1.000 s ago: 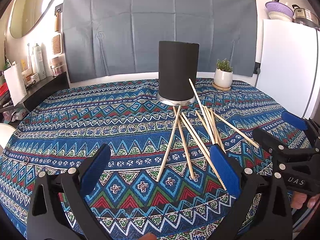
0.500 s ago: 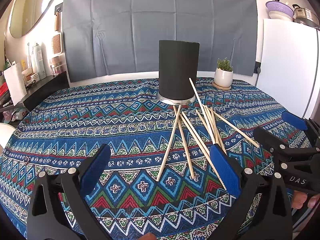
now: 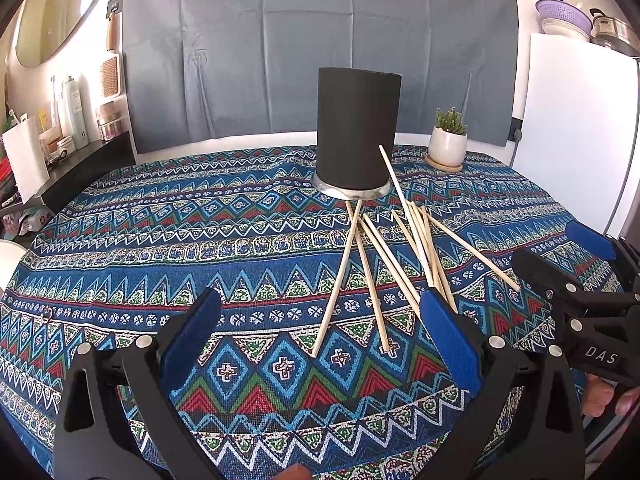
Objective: Organize utensils
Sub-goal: 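Reach both grippers down and close each on one wooden stick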
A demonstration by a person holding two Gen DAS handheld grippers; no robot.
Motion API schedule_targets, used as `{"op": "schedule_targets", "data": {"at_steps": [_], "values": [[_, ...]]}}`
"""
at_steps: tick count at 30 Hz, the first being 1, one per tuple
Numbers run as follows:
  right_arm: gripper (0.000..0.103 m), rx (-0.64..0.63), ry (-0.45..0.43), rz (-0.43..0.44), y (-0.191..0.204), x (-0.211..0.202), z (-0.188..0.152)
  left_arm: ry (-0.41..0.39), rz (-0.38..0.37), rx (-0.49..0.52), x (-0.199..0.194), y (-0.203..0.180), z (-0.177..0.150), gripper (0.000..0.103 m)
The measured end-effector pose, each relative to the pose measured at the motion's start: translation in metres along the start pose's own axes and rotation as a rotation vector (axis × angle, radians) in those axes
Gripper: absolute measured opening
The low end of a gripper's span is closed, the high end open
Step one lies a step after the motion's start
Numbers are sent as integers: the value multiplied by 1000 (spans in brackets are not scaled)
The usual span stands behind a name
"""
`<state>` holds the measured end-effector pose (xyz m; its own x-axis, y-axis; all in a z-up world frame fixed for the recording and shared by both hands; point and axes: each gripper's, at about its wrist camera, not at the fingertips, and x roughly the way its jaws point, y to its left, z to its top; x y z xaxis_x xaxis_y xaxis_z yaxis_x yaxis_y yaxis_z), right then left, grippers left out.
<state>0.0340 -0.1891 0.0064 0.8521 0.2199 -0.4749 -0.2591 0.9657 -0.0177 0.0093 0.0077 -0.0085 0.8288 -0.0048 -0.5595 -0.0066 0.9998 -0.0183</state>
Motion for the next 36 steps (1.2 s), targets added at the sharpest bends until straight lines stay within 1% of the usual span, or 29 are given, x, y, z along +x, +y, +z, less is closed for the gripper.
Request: {"op": "schedule_targets", "data": {"at_steps": [3, 8, 16, 21, 24, 29, 32, 36], "values": [[95, 18, 45, 7, -4, 7, 0, 27, -5, 0, 5, 1, 1, 97], [95, 43, 122, 31, -12, 19, 0, 66, -1, 32, 12, -1, 5, 97], [95, 3, 245, 16, -26, 41, 14, 172, -21, 58, 31, 8, 24, 97], [95, -50, 325, 22, -29, 63, 22, 243, -41, 102, 45, 13, 33, 97], [95, -93, 379, 17, -28, 77, 21, 270, -34, 140, 53, 14, 37, 97], [95, -117, 446, 37, -29, 99, 20, 340, -41, 192, 74, 15, 45, 97], [95, -121, 481, 48, -30, 112, 21, 386, -46, 197, 88, 17, 47, 97], [95, -97, 494, 73, -33, 122, 23, 444, -52, 195, 106, 21, 46, 97]]}}
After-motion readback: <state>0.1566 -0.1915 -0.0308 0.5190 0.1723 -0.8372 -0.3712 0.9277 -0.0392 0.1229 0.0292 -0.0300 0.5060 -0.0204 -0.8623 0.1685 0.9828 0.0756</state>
